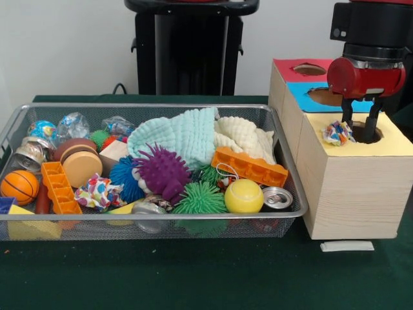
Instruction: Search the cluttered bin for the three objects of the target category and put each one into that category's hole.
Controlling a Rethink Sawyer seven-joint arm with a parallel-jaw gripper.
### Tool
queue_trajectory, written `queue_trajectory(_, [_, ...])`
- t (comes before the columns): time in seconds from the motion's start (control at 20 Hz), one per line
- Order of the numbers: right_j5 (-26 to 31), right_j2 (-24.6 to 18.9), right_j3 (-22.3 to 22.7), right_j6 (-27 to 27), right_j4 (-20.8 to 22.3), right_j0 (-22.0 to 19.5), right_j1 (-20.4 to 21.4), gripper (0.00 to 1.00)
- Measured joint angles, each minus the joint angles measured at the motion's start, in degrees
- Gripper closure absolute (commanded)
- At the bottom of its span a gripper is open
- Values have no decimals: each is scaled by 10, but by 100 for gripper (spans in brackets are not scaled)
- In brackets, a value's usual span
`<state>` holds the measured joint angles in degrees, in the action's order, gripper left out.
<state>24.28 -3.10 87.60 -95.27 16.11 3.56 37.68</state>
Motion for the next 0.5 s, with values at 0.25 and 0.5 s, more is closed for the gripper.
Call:
queue_trajectory(0.25, [0,-4,3,0,1,-7,4,100])
queue_trajectory(0.5, [6,-4,5,0,4,-18,22,100])
